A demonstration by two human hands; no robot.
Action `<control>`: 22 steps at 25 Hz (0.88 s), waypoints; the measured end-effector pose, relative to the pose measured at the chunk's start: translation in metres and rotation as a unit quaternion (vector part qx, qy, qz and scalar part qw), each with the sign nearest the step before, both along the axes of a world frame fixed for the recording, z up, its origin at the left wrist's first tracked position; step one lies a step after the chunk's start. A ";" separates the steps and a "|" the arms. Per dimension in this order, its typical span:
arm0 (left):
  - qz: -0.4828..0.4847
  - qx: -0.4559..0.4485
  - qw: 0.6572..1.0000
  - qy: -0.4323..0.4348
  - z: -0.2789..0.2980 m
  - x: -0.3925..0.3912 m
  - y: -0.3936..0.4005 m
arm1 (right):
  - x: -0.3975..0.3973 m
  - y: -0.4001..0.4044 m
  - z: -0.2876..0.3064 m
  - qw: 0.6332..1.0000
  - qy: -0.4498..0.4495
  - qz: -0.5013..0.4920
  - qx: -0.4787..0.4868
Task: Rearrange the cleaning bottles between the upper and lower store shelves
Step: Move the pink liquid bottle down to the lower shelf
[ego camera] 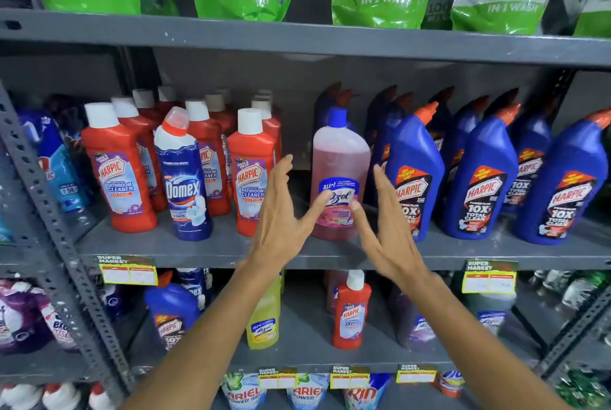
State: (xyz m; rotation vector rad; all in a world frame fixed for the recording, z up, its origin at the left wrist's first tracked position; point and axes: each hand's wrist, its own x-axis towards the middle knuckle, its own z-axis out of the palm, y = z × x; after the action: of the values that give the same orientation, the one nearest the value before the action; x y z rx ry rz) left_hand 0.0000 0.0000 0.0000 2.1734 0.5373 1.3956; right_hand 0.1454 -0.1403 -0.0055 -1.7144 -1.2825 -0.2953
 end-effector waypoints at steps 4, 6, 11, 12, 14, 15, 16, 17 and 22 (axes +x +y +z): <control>-0.116 -0.187 0.972 0.076 0.018 0.024 0.026 | 0.005 0.001 -0.037 0.983 0.103 -0.009 -0.154; -0.165 -0.274 0.944 0.080 0.024 0.037 0.040 | 0.010 0.005 -0.045 0.975 0.091 -0.033 -0.200; -0.190 -0.296 0.936 0.014 0.028 0.047 0.044 | 0.010 0.011 -0.060 0.961 -0.032 -0.076 -0.265; -0.183 -0.291 0.939 -0.002 0.029 0.045 0.040 | 0.009 0.012 -0.061 0.958 -0.046 -0.083 -0.269; -0.167 -0.281 0.945 -0.031 0.029 0.035 0.031 | 0.009 0.014 -0.064 0.954 -0.073 -0.097 -0.275; -0.161 -0.276 0.946 -0.049 0.030 0.027 0.025 | 0.009 0.014 -0.064 0.951 -0.089 -0.099 -0.280; -0.155 -0.275 0.947 -0.065 0.030 0.017 0.018 | 0.011 0.014 -0.065 0.948 -0.101 -0.096 -0.286; -0.154 -0.279 0.945 -0.078 0.029 0.006 0.012 | 0.013 0.014 -0.066 0.944 -0.113 -0.091 -0.296; -0.156 -0.305 0.936 -0.077 0.003 -0.062 -0.030 | 0.019 0.014 -0.062 0.932 -0.140 -0.068 -0.327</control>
State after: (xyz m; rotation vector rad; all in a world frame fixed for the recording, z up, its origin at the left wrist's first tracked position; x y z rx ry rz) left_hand -0.0624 -0.0304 0.0030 1.5539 0.4622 1.0375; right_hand 0.1639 -0.1264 -0.0671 -2.4001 -1.5854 -0.2065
